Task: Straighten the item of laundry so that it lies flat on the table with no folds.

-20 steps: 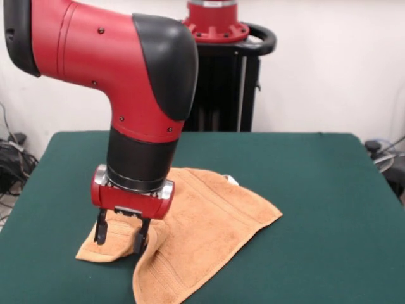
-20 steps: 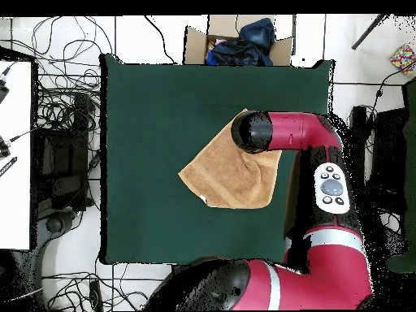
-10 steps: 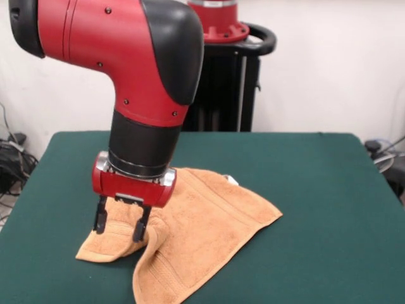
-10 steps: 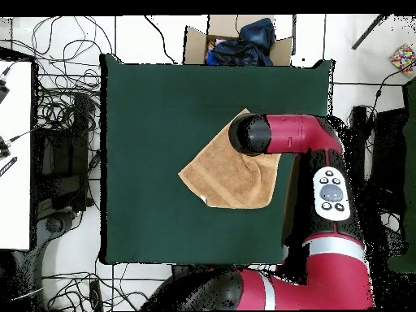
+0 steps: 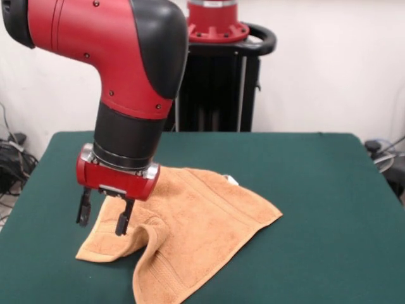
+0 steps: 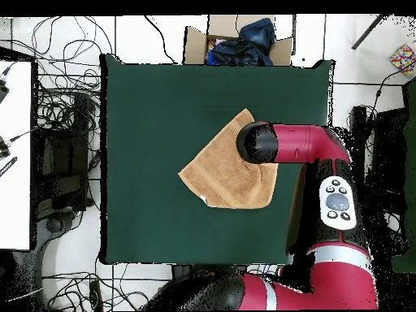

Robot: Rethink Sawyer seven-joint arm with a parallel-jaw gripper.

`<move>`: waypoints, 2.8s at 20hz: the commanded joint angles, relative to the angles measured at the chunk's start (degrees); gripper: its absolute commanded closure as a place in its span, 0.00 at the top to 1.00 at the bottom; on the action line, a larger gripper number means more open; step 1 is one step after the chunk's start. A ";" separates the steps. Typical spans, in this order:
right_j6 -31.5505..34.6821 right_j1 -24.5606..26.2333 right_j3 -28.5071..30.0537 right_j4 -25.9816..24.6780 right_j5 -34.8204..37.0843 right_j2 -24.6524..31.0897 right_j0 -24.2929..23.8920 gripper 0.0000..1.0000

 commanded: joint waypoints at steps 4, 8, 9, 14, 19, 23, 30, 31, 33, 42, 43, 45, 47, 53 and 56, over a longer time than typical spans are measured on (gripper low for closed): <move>0.47 5.60 6.36 -2.52 -2.89 2.03 -2.72 1.00; -2.54 7.44 6.82 -3.36 -3.66 4.05 -4.32 1.00; -2.81 7.78 6.76 -3.87 -4.15 4.09 -4.17 1.00; 0.96 8.34 6.77 -5.58 -4.94 0.40 -1.29 1.00; -0.86 12.09 4.37 -6.83 -5.70 2.46 -3.05 1.00; 0.30 15.76 1.83 -8.06 -8.51 2.74 -2.70 1.00; 5.14 20.59 -4.14 -9.30 -11.89 -1.97 0.87 1.00; 5.98 21.56 -5.31 -9.28 -12.78 -2.68 1.33 1.00; 12.33 24.31 -8.02 -9.34 -18.93 -7.71 4.66 1.00; 41.33 44.26 -11.88 14.10 -32.04 -48.24 28.51 1.00; 40.34 44.81 -11.58 16.14 -31.43 -48.48 28.73 1.00; 38.07 45.64 -10.86 19.31 -31.33 -48.71 29.02 1.00; 33.46 43.25 -10.25 18.71 -30.07 -44.56 27.09 1.00; 31.24 43.39 -9.99 19.18 -30.65 -44.16 26.17 1.00; 29.33 43.78 -10.89 19.24 -32.60 -44.44 24.71 1.00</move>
